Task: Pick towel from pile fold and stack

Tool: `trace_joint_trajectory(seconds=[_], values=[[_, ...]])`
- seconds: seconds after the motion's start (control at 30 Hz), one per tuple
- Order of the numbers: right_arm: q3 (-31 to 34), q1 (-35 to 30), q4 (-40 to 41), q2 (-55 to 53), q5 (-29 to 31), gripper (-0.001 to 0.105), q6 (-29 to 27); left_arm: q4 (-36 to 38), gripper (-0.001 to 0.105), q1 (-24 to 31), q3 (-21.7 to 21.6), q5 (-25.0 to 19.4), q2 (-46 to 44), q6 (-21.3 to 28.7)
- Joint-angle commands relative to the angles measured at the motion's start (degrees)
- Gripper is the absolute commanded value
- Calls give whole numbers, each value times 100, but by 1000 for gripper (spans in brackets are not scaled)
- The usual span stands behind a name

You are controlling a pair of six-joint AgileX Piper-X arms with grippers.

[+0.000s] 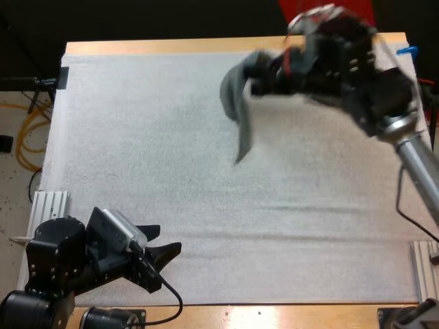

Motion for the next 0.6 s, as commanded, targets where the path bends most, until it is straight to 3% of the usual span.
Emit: trace_joint_trajectory(seconds=[0.0,0.37,0.57], values=[[139,158,234,110,-14,0,-167,20,56,-27,-37,54,13,-22],[1341,1486,573,356,-25,0,-286,31,56,-27,-37,54,13,-22],[1612,1999,448,356,-603,0,-268,31,56,-27,-37,54,13,-10]])
